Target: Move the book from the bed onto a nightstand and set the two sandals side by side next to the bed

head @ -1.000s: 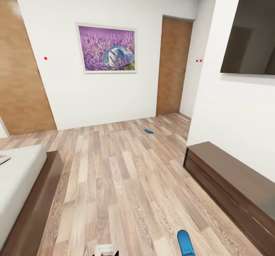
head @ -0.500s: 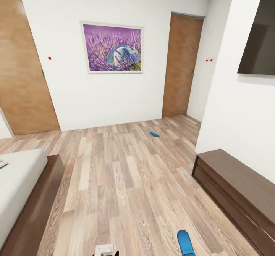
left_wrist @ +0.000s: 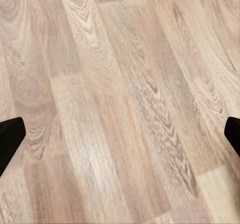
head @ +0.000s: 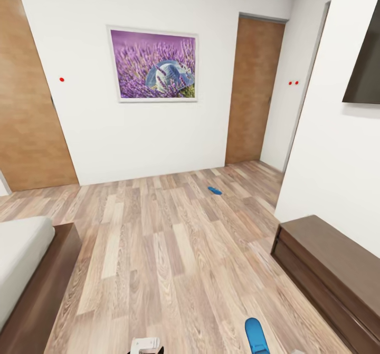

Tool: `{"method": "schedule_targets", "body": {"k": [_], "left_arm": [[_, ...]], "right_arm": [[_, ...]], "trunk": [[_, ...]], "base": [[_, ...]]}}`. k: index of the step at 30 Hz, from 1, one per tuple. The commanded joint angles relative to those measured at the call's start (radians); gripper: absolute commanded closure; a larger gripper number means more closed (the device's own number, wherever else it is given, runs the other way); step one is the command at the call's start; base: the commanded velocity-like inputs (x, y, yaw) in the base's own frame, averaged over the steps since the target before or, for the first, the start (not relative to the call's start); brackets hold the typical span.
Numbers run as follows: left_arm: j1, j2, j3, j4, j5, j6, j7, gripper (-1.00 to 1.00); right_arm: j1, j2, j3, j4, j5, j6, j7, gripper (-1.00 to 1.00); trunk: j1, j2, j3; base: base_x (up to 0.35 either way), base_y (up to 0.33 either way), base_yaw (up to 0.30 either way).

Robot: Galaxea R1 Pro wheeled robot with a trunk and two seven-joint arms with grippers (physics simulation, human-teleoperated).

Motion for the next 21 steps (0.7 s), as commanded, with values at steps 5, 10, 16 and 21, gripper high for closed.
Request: {"method": "schedule_targets", "body": {"k": [5,10,16,21], "left_arm": [[-0.001,0.001,-0.003,0.001,0.011,-0.004,-0.002,-1.00],[-0.001,0.002,-0.003,0.001,0.012,-0.004,-0.002,-1.00],[-0.001,0.002,-0.002,0.001,0.011,-0.003,-0.003,-1.00],[-0.001,0.004,-0.001,0.001,0.012,-0.002,-0.024,-1.00]], "right_arm": [[-0.001,0.000,0.007,0.003,-0.012,0.000,0.008,1.00],[-0.001,0.000,0.007,0.003,-0.012,0.000,0.008,1.00],[-0.001,0.000,0.007,0.003,-0.011,0.000,0.008,1.00],[-0.001,0.000,0.007,0.003,-0.012,0.000,0.008,1.00]], "trunk": [[0.000,0.000,-0.001],[0.000,0.000,-0.001],[0.000,0.000,-0.001],[0.000,0.000,-0.001]], "base": [[0.329,0.000,0.000],[0.329,0.048,0.000],[0.329,0.093,0.000],[0.328,0.028,0.000]]}}
